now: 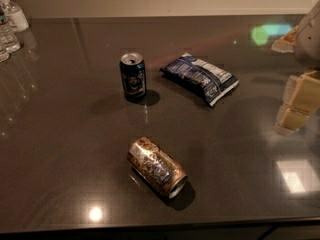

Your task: Place orange can upright

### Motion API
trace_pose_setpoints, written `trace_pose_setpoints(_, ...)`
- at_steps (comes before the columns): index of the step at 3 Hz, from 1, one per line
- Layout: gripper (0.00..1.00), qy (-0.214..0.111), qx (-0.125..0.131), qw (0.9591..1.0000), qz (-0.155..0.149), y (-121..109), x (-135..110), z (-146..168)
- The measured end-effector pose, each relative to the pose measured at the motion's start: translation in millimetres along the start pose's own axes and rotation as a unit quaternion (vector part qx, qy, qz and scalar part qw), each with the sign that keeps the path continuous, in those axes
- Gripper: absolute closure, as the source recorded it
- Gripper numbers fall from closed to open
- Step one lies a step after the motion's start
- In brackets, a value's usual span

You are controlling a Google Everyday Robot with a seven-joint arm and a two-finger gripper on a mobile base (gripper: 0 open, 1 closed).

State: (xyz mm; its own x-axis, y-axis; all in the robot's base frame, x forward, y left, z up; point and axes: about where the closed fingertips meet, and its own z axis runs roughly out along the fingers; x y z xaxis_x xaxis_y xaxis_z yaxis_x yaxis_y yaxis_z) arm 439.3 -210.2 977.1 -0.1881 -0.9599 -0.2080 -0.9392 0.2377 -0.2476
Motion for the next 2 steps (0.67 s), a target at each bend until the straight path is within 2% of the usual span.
trace_pose_setpoints(1, 0.00, -0.032, -0.027, 0.9940, -0.100, 3, -39, 8)
trace_pose_setpoints(2, 0.00, -0.063, -0.034, 0.9840, -0.163, 7, -69, 16)
